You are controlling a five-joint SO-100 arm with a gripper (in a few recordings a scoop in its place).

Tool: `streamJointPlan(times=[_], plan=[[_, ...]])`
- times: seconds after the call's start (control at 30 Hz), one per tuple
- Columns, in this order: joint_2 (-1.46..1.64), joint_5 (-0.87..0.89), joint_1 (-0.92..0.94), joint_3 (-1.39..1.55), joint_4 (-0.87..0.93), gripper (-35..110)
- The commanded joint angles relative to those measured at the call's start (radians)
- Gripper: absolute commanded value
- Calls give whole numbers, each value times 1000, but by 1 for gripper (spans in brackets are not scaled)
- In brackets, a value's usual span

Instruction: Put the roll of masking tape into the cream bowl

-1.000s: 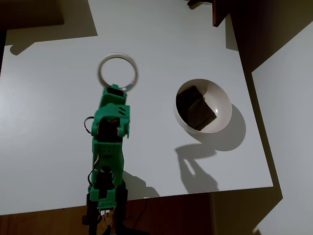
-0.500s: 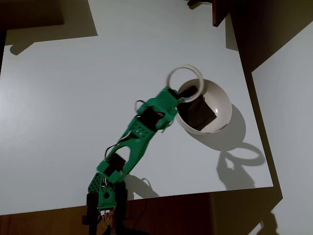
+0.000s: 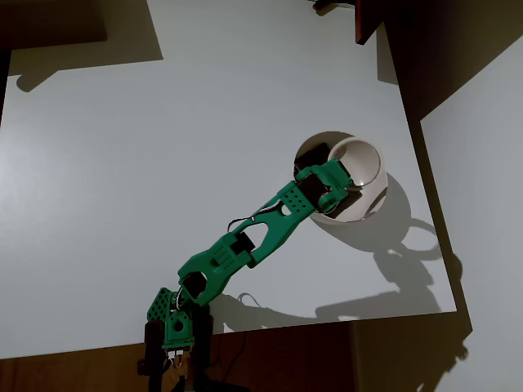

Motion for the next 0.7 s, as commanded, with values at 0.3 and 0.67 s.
streamJointPlan(times=[0.3,0.67], plan=[[-124,25,35,-118,-40,9],[-20,147,26,-189,8,-3]])
